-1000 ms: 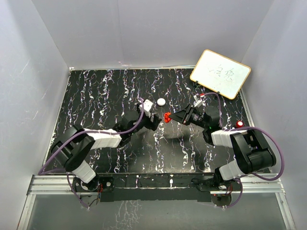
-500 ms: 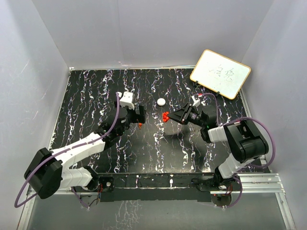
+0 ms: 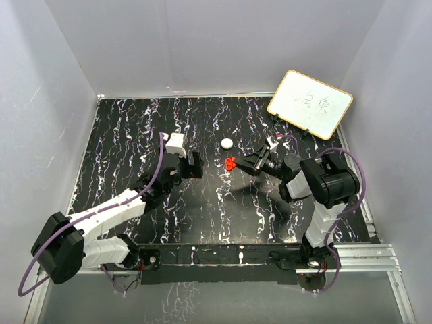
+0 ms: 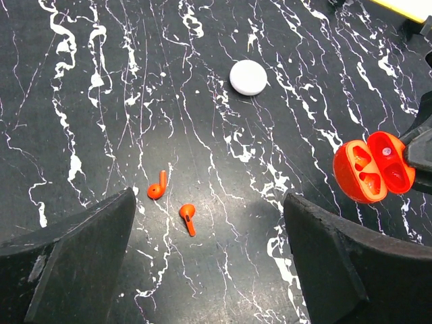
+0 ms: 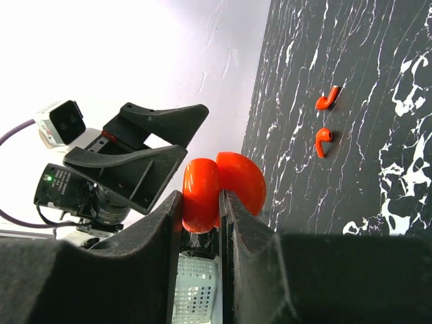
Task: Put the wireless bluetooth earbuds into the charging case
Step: Pick up the earbud from the center of the board.
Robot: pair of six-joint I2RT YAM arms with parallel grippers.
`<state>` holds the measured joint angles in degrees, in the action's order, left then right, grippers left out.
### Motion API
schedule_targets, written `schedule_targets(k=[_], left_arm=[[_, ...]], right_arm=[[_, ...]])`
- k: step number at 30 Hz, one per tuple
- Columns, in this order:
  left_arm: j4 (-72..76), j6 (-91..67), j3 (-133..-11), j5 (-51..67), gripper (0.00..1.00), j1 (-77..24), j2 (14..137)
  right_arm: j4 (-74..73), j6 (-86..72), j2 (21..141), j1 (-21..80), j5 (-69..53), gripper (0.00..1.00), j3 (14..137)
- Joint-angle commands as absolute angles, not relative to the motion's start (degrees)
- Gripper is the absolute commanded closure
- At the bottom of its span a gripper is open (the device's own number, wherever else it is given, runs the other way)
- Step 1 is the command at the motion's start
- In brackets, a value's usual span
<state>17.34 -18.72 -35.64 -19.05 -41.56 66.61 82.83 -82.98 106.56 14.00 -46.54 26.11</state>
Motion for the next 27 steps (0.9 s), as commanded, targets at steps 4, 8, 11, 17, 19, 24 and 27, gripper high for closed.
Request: schedule_targets(k=[4, 8, 11, 17, 19, 24, 27], left_arm=[[17.14, -20.04, -34.60, -18.67, 0.12, -41.31, 64.69], [17.19, -19.96, -34.46, -18.31, 0.12, -41.31, 64.50], [17.18, -19.95, -34.28, -18.03, 0.12, -41.30, 64.47], [12.06, -22.19, -35.95, -17.70, 0.16, -41.26, 66.82], [9.26, -23.63, -37.33, -17.40, 0.17, -41.31, 68.61], [6.57, -26.60, -38.51, -14.92, 0.23, -41.21, 73.01], [8.00, -27.25, -37.68, -13.63, 0.30, -41.01, 75.10]], right_arm=[[90.58, -84.31, 105.82, 14.10, -46.74, 1.00, 27.29], [90.08, -84.07, 105.61, 14.06, -46.60, 1.00, 27.33], [89.41, -83.47, 105.37, 14.01, -46.32, 1.00, 27.33], [85.24, -80.58, 104.03, 14.06, -45.99, 1.00, 27.51], [82.93, -79.12, 103.01, 14.03, -45.56, 1.00, 27.51], [78.81, -76.65, 100.61, 13.99, -44.86, 1.00, 28.03], [77.88, -76.21, 100.17, 14.06, -44.94, 1.00, 28.50]])
